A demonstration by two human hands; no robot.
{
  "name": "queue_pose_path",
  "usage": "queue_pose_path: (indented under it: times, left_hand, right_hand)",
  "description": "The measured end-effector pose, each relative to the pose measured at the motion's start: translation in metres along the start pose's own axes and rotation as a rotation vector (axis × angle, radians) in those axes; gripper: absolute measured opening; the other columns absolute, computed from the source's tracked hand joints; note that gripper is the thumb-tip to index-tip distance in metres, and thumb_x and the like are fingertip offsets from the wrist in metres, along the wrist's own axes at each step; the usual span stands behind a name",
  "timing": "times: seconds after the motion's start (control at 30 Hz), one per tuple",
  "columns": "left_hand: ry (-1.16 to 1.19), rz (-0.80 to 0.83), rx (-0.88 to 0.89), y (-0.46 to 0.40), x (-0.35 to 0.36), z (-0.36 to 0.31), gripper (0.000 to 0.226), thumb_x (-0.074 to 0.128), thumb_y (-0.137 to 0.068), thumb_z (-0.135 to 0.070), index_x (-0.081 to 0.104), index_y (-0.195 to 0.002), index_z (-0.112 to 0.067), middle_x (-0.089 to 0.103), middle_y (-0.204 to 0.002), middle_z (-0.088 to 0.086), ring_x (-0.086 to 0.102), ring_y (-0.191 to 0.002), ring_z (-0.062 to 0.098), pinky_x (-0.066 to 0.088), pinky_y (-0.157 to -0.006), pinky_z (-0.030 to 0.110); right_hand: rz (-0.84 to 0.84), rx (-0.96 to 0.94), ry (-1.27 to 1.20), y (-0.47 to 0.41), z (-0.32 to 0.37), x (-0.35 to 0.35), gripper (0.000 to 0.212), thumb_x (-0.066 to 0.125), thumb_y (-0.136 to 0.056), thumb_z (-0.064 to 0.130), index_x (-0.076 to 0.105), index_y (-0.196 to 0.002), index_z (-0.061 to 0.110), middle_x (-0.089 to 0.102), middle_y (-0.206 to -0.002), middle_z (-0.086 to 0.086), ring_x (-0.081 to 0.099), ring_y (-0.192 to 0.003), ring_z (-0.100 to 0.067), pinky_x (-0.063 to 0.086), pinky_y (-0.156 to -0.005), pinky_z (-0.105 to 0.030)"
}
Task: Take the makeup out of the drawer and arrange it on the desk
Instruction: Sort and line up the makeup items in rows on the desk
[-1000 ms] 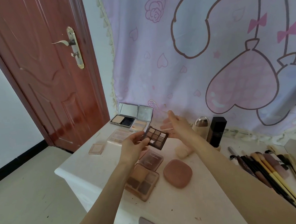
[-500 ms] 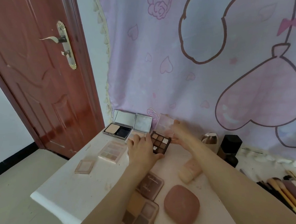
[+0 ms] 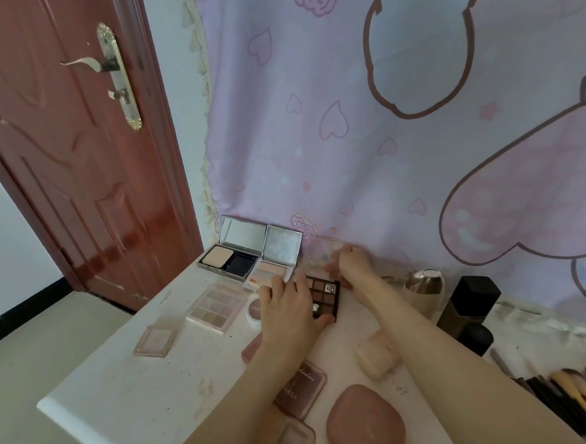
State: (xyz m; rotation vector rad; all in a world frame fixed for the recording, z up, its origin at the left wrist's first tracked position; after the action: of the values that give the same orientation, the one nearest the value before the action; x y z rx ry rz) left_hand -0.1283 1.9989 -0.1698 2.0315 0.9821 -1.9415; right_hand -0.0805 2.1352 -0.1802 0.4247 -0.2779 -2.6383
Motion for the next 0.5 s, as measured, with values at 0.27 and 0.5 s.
queue_pose_path:
  times: [0.27,0.5]
  left_hand:
    - [-0.027,0.02,0.001,-0.002,0.002,0.005,0.071,0.054,-0.08,-0.058,0.035,-0.13,-0.011,0.058,-0.113,0.004,0.039,-0.108,0.023,0.025,-0.087,0.035]
    - [-0.019,0.043,-0.007,-0.006,0.003,0.008,0.06,0.053,-0.083,-0.05,0.038,-0.127,-0.012,0.058,-0.115,0.004,0.039,-0.111,0.024,0.025,-0.089,0.035]
  right_hand:
    - [-0.069,-0.026,-0.002,-0.006,-0.002,-0.003,0.03,0.033,-0.098,0.015,0.051,-0.073,0.014,0.044,-0.059,-0.002,0.037,-0.049,-0.013,0.028,-0.046,-0.023]
    - [-0.153,-0.084,0.01,0.006,0.003,-0.007,0.025,0.047,-0.082,-0.003,0.059,-0.063,0.007,0.055,-0.065,-0.011,0.052,-0.07,-0.021,0.05,-0.066,-0.041]
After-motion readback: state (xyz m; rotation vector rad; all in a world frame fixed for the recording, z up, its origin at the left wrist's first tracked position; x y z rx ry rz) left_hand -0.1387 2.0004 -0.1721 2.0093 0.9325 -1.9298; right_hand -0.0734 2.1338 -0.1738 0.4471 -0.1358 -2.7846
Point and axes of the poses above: each hand's wrist, its own y-axis away from the middle knuckle, its own x-axis out of the palm, z = x × y, the point moved 7 cm from there along -y, towards the middle knuckle
